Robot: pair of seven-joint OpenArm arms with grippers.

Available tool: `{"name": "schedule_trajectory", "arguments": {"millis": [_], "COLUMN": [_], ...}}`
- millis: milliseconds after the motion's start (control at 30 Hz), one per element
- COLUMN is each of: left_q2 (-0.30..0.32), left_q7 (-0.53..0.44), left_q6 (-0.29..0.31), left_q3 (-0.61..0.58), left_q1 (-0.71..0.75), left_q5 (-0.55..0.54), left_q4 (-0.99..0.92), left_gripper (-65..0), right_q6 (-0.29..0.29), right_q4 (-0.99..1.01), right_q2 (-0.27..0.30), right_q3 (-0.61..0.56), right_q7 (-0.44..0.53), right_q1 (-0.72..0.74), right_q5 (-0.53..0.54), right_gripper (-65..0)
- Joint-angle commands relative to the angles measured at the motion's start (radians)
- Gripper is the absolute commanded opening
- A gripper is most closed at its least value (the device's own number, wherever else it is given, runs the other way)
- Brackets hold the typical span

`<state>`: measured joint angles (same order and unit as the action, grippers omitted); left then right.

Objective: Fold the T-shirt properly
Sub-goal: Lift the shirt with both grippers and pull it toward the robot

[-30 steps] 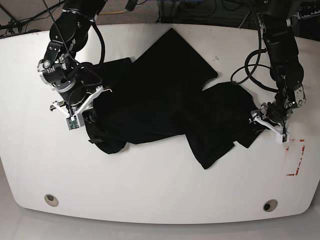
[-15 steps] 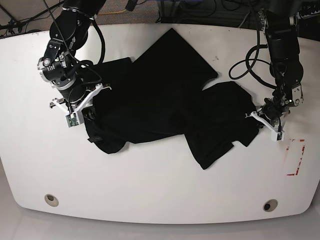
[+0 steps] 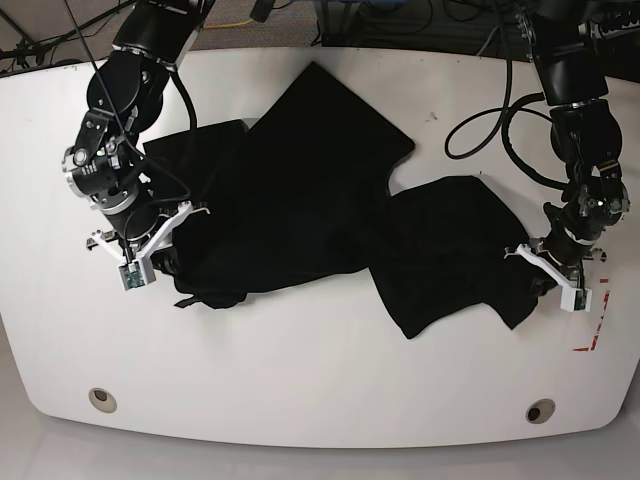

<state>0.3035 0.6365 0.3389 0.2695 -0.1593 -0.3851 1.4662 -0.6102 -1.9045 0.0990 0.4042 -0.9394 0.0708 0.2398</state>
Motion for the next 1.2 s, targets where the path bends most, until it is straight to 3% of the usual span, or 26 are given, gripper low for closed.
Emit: {"name": "schedule_trajectory", "arguments": {"millis": [0, 367, 567, 900, 1000, 1167], "left_q2": [0.016, 0.024, 0.084, 0.156, 0.194, 0.207], "left_q7": [0.036, 0.185, 0.193, 0.214, 0.222, 0.227], "left_q6": [-0.001, -0.001, 0.001, 0.002, 0.002, 0.002], "left_q3": [0.029, 0.13, 0.133, 0.133, 0.133, 0.101], "left_q1": [-0.026, -0.173, -0.296, -0.553, -0.622, -0.699], "left_q5": [-0.005, 0.002, 0.001, 0.001, 0.001, -0.002], "left_q4": [0.104, 0.341, 0.341, 0.334, 0.333, 0.284], "left_gripper": [-65.0, -65.0, -65.0, -65.0, -65.0, -65.0], "right_q6": [-0.001, -0.001, -0.001, -0.001, -0.001, -0.001], "right_q4": [0.033, 0.297, 0.417, 0.518, 0.518, 0.514], "right_q2": [0.04, 0.144, 0.227, 0.295, 0.316, 0.338], "right_q3": [0.003, -0.029, -0.127, -0.273, -0.316, -0.337], "right_q7": [0.027, 0.027, 0.027, 0.027, 0.027, 0.02], "right_q1": [0.083, 0.449, 0.668, 1.015, 1.084, 1.139], "right_q5": [0.017, 0.022, 0.023, 0.023, 0.023, 0.025], "right_gripper": [-65.0, -65.0, -65.0, -65.0, -65.0, -65.0]}}
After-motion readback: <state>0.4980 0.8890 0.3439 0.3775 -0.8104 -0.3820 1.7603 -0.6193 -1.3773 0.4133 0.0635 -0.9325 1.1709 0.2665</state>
